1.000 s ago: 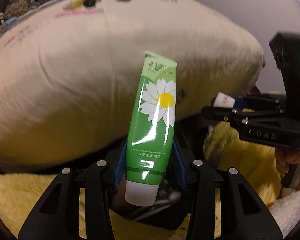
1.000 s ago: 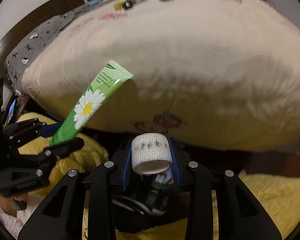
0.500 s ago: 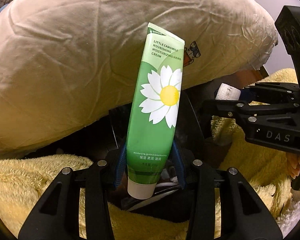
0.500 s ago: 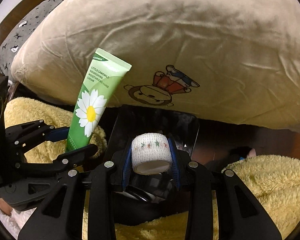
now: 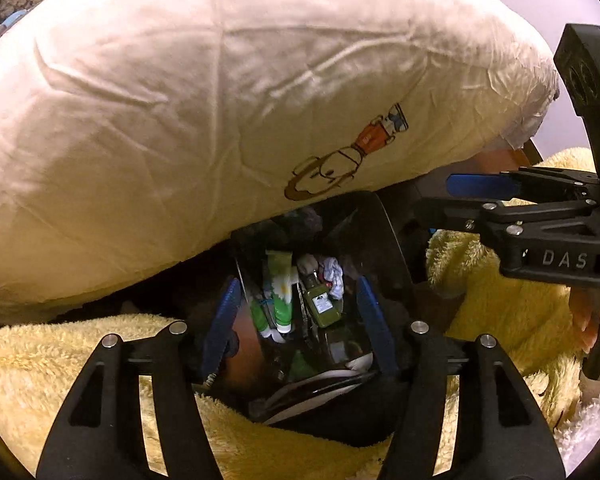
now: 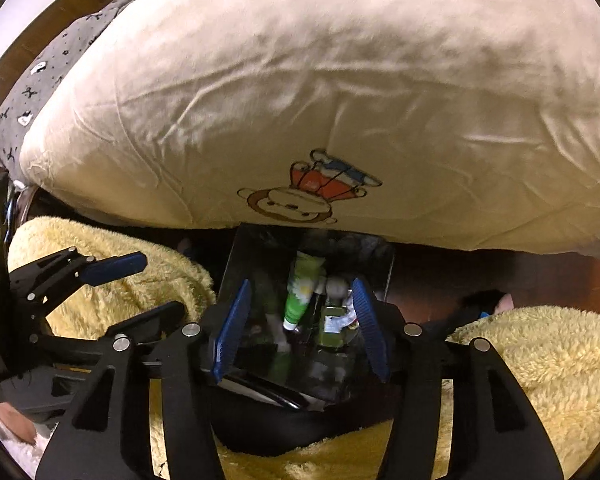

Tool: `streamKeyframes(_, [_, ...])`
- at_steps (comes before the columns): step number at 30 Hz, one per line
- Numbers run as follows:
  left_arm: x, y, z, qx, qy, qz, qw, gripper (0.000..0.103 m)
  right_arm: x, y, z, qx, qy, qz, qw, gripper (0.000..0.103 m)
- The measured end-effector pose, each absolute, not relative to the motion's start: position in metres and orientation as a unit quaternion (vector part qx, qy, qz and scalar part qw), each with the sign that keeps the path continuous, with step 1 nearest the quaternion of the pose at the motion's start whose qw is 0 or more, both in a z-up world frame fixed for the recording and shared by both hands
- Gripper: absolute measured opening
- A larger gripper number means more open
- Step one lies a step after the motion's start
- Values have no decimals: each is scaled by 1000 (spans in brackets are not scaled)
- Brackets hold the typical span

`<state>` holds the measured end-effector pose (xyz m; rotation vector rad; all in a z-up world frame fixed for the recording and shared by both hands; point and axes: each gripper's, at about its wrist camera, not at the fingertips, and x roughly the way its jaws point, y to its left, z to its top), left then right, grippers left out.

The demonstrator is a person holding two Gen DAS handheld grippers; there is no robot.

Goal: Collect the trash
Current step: 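Grasp the black thread spool with the left gripper while the right grasps the olive-green bottle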

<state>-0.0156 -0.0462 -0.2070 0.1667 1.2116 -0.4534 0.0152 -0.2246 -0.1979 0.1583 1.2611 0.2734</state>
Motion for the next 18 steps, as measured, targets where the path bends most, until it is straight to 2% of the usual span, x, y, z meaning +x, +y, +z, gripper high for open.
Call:
streamKeyframes(8, [-5,-25,-163,65,520,-200,828,65,33,-230,-143,53,530,123,838,60])
streamKeyframes(13, [23,-7,-124,53,477,-175,860,72,61,-236,-104,42,473,116,873,74])
streamKeyframes(18, [63,3,-97,56,444,-139,883,74,113,-234,-82,21,445,107,889,75])
